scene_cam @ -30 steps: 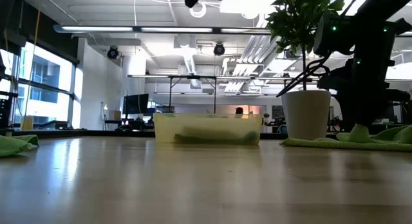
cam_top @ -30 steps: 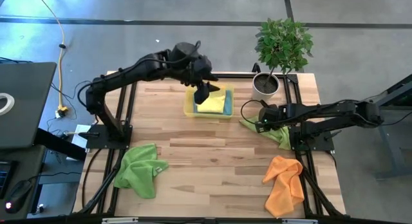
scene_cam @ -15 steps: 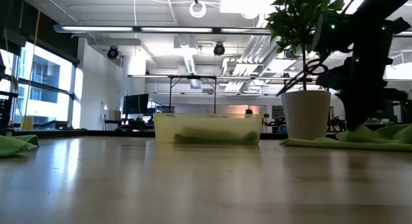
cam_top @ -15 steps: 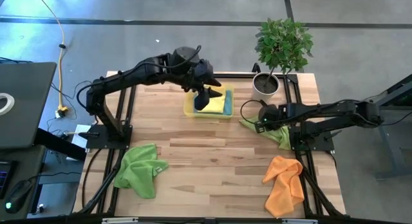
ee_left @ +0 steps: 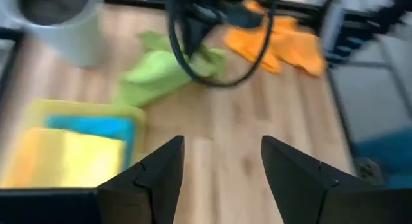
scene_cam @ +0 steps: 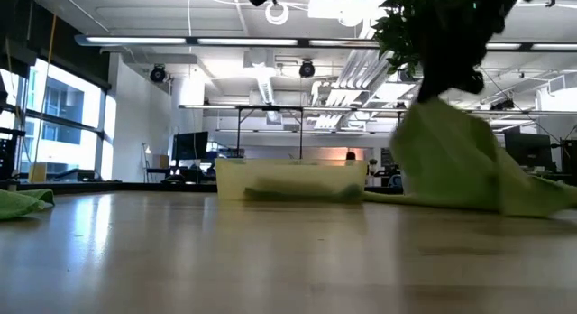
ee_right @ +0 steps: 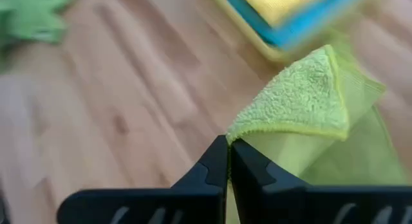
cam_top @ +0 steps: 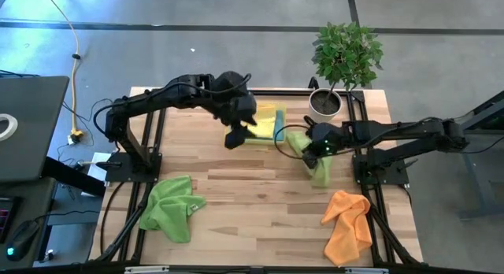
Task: Fold microfiber towels
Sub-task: Fold the light green microfiber cloth
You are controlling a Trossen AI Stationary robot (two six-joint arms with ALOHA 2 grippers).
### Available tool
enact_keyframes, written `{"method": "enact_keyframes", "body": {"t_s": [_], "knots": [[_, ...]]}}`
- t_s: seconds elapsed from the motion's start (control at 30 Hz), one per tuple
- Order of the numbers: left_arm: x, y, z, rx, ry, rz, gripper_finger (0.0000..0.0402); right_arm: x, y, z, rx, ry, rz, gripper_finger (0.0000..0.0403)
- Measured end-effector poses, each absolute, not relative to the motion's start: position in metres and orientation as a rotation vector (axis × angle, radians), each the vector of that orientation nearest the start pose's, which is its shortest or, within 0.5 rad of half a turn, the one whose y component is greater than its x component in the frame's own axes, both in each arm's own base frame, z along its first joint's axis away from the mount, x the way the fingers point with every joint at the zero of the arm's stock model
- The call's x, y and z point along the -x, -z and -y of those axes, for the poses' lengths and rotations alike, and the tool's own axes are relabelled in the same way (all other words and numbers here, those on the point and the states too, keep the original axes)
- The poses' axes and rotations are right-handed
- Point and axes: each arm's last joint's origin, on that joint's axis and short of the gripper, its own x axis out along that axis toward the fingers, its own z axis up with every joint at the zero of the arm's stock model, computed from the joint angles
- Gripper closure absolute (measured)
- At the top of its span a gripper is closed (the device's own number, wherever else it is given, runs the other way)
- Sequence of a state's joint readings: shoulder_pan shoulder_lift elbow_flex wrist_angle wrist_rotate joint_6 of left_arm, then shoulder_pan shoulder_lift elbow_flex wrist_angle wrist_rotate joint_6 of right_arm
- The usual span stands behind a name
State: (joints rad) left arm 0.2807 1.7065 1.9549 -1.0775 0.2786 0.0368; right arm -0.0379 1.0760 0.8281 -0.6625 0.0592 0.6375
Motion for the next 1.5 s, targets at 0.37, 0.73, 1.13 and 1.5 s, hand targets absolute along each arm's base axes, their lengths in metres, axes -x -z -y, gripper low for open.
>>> {"method": "enact_keyframes", "body": {"t_s": [0.37, 0.73, 1.13, 1.5], "knots": [[-0.343, -0.413, -0.036, 0.073, 0.284, -0.782, 0.0204, -0.216, -0.332, -0.023, -0.296, 0.179, -0.647, 0.0403], [-0.357, -0.424, 0.002, -0.044, 0.378, -0.612, 0.0204, -0.228, -0.350, -0.062, -0.239, -0.111, -0.518, 0.0403], [-0.368, -0.385, 0.039, -0.114, 0.213, -0.698, 0.0204, -0.244, -0.344, -0.074, -0.551, 0.109, -0.435, 0.0403], [-0.374, -0.368, 0.048, -0.125, 0.076, -0.679, 0.0204, -0.235, -0.336, -0.096, 0.103, -0.301, -0.531, 0.0403]]}}
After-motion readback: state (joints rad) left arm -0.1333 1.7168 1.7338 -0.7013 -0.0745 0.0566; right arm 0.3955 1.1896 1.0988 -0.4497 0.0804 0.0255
